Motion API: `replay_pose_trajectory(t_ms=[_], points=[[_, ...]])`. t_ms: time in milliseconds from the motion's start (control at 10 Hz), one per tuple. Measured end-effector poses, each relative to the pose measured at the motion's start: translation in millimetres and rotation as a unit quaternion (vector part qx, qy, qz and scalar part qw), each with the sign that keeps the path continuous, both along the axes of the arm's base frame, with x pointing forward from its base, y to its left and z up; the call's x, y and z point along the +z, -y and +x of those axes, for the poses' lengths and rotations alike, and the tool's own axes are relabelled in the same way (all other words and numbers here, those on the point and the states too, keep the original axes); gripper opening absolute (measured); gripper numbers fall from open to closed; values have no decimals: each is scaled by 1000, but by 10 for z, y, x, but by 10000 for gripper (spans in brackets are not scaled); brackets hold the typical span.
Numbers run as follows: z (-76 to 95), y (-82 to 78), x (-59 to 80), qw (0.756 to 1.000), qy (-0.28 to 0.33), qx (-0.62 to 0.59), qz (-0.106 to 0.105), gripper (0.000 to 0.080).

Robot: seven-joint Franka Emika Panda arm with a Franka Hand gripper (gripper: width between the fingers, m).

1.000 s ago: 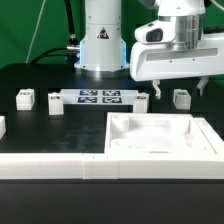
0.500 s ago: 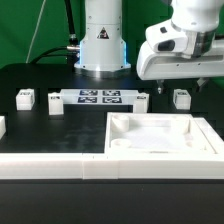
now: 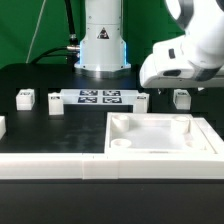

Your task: Assemble one leg

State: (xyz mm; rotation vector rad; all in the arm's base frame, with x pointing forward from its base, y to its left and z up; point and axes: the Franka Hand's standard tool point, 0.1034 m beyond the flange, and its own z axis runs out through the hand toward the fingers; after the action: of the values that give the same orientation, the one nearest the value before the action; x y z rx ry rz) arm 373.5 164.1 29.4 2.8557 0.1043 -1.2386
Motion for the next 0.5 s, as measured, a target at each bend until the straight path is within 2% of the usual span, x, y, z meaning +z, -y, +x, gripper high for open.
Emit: replay_pose_trajectory(t_ms=[200,500], points=[[-68,-69,-21,999,-52,-2,-4,649],[-163,-74,-128,999,-48,-1,-2,649]])
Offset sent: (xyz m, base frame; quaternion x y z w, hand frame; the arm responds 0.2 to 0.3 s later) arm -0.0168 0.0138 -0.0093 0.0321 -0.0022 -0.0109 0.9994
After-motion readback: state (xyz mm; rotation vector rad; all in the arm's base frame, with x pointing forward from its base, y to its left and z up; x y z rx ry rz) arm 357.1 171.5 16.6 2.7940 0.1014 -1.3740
